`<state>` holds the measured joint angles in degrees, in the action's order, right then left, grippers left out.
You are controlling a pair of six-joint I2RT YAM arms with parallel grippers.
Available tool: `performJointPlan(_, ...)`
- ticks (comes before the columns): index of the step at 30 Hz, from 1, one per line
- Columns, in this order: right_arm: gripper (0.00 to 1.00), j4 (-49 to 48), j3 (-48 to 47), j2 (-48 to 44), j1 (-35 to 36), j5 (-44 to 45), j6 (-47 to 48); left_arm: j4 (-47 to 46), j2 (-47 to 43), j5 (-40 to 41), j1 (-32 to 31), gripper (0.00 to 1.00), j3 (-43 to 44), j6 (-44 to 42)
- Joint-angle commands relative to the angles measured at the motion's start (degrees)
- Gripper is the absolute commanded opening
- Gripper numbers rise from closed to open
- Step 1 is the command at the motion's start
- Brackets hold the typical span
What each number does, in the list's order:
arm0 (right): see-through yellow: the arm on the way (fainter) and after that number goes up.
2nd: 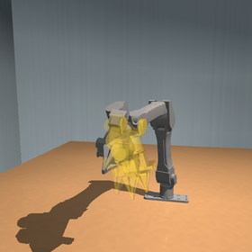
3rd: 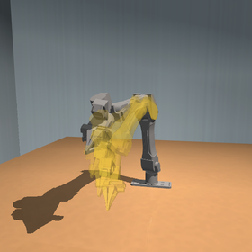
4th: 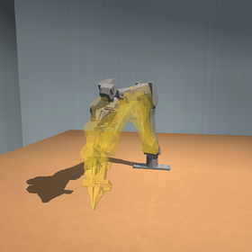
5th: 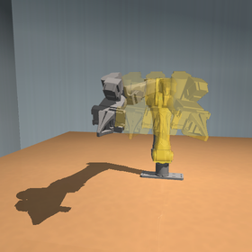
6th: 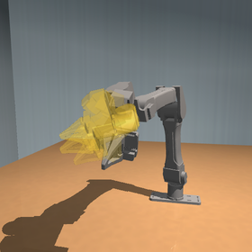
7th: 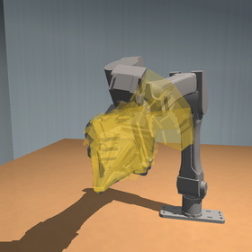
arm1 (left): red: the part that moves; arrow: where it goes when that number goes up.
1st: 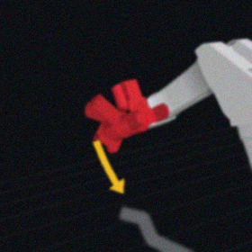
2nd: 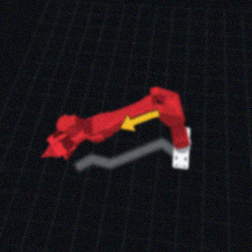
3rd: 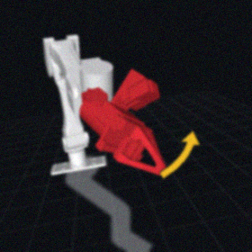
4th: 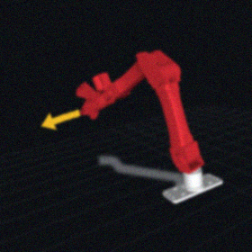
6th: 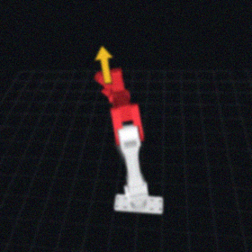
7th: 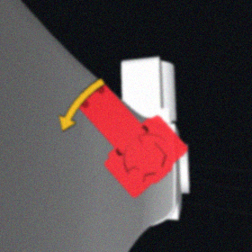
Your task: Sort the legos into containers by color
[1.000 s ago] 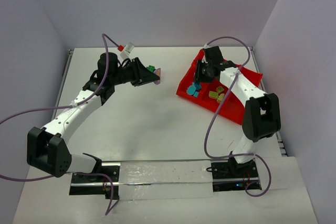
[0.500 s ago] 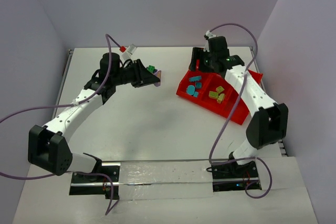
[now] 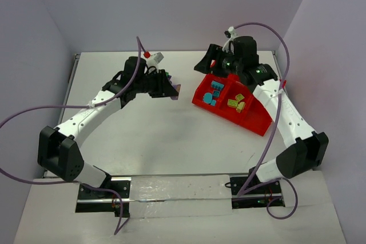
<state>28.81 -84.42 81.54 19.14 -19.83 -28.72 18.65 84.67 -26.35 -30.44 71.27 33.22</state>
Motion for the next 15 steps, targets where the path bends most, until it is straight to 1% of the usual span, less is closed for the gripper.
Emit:
performJointPlan(1,0.75,-0.7,-3.2,5.7,2.6,-6.3,-4.6,3.9,0.9,4.3,-1.0,0.00,4.0,-5.1)
performJointPlan(3,0.75,-1.6,-3.0,6.5,3.2,-6.9,-5.9,3.4,0.6,3.9,-1.2,0.00,3.7,-4.9)
performJointPlan(7,0.69,-4.5,-1.4,8.1,4.0,-9.0,-8.4,2.9,0.4,3.9,-1.5,0.00,3.6,-4.5)
performJointPlan(10,0.68,-5.9,-0.7,9.3,4.8,-11.2,-9.4,3.1,0.8,3.7,-1.6,0.00,3.9,-4.6)
performJointPlan(15,0.69,-7.2,-0.1,10.8,6.3,-12.0,-10.1,3.1,1.2,3.2,-2.2,0.00,4.1,-4.8)
